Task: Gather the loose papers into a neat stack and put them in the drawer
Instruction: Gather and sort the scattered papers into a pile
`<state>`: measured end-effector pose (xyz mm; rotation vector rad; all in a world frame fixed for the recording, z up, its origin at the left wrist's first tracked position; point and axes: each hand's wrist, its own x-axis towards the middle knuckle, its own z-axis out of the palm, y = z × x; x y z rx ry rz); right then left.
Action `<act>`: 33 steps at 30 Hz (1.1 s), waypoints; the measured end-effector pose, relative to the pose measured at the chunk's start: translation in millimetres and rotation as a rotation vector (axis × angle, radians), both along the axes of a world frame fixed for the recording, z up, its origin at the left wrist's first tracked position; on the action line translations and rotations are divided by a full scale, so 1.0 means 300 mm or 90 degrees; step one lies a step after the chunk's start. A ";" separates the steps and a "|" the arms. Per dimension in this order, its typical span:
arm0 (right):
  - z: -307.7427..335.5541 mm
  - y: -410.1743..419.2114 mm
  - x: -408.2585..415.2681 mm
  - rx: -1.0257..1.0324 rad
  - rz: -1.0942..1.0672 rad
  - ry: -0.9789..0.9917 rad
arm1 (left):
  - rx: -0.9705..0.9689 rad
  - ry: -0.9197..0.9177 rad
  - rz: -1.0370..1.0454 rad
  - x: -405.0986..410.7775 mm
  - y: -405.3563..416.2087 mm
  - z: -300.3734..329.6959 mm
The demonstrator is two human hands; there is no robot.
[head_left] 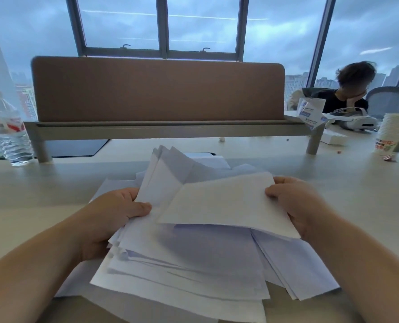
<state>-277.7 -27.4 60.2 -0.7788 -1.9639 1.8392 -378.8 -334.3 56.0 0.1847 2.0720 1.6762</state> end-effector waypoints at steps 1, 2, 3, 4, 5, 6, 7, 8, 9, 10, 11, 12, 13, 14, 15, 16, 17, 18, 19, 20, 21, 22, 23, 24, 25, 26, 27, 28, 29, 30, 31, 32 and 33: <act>0.003 0.009 0.002 0.038 -0.021 -0.018 | 0.001 -0.001 -0.003 0.004 0.001 0.003; 0.008 0.017 0.006 0.076 -0.039 -0.036 | 0.004 -0.003 -0.002 0.006 0.000 0.003; 0.009 0.021 0.007 0.104 -0.045 -0.050 | 0.006 -0.005 -0.002 0.012 0.002 0.006; 0.008 0.020 0.009 0.119 -0.035 -0.065 | 0.006 -0.008 -0.002 0.014 0.003 0.006; 0.000 0.018 0.009 0.127 -0.012 -0.082 | 0.007 -0.010 -0.002 0.016 0.003 0.005; -0.005 0.007 0.009 0.139 0.009 -0.100 | 0.008 -0.011 0.000 0.015 0.003 0.004; -0.012 -0.004 0.008 0.156 0.027 -0.121 | 0.011 -0.011 0.005 0.015 0.003 0.003; -0.023 -0.011 0.006 0.181 0.041 -0.139 | 0.016 -0.012 0.009 0.014 0.003 0.002; -0.033 -0.013 0.002 0.206 0.055 -0.149 | 0.018 -0.013 0.011 0.016 0.003 0.003; -0.037 -0.016 0.002 0.231 0.069 -0.152 | 0.019 -0.015 0.011 0.017 0.004 0.003; -0.036 -0.024 0.005 0.271 0.085 -0.159 | 0.018 -0.016 0.009 0.019 0.005 0.003; -0.030 -0.036 0.015 0.312 0.109 -0.162 | 0.015 -0.016 0.008 0.022 0.007 0.003; -0.025 -0.046 0.020 0.318 0.131 -0.162 | 0.009 -0.017 0.005 0.026 0.008 0.004; -0.022 -0.053 0.020 0.324 0.151 -0.158 | 0.000 -0.016 -0.001 0.030 0.010 0.006; -0.021 -0.062 0.022 0.330 0.167 -0.148 | -0.010 -0.013 -0.009 0.034 0.012 0.009; -0.020 -0.073 0.025 0.349 0.190 -0.136 | -0.020 -0.006 -0.017 0.039 0.014 0.012; -0.019 -0.084 0.028 0.372 0.223 -0.121 | -0.029 0.002 -0.025 0.043 0.015 0.014; -0.022 -0.089 0.029 0.405 0.256 -0.116 | -0.037 0.009 -0.033 0.048 0.015 0.017; -0.024 -0.093 0.029 0.435 0.278 -0.119 | -0.043 0.015 -0.043 0.051 0.014 0.019; -0.024 -0.097 0.027 0.457 0.289 -0.129 | -0.050 0.021 -0.053 0.054 0.013 0.020; -0.027 -0.097 0.026 0.477 0.297 -0.139 | -0.058 0.025 -0.063 0.054 0.012 0.020; -0.032 -0.097 0.027 0.504 0.305 -0.154 | -0.069 0.029 -0.070 0.054 0.010 0.019; -0.036 -0.096 0.028 0.531 0.312 -0.164 | -0.080 0.032 -0.072 0.052 0.008 0.018; -0.039 -0.097 0.027 0.546 0.319 -0.172 | -0.088 0.034 -0.071 0.050 0.006 0.016; -0.040 -0.097 0.023 0.545 0.319 -0.169 | -0.094 0.037 -0.070 0.049 0.004 0.014; -0.038 -0.096 0.020 0.531 0.311 -0.159 | -0.096 0.040 -0.068 0.049 0.004 0.015; -0.036 -0.093 0.016 0.521 0.301 -0.142 | -0.094 0.043 -0.066 0.050 0.005 0.017; -0.031 -0.089 0.017 0.520 0.285 -0.127 | -0.089 0.047 -0.060 0.048 0.007 0.022; -0.027 -0.082 0.018 0.532 0.260 -0.115 | -0.082 0.057 -0.047 0.041 0.008 0.027; -0.023 -0.068 0.019 0.550 0.225 -0.111 | -0.076 0.076 -0.027 0.028 0.006 0.033; -0.018 -0.049 0.022 0.570 0.183 -0.115 | -0.072 0.102 -0.004 0.011 0.004 0.039; -0.010 -0.032 0.025 0.588 0.143 -0.127 | -0.066 0.131 0.025 -0.003 -0.005 0.052; 0.000 -0.014 0.031 0.603 0.107 -0.147 | -0.052 0.145 0.053 -0.017 -0.013 0.062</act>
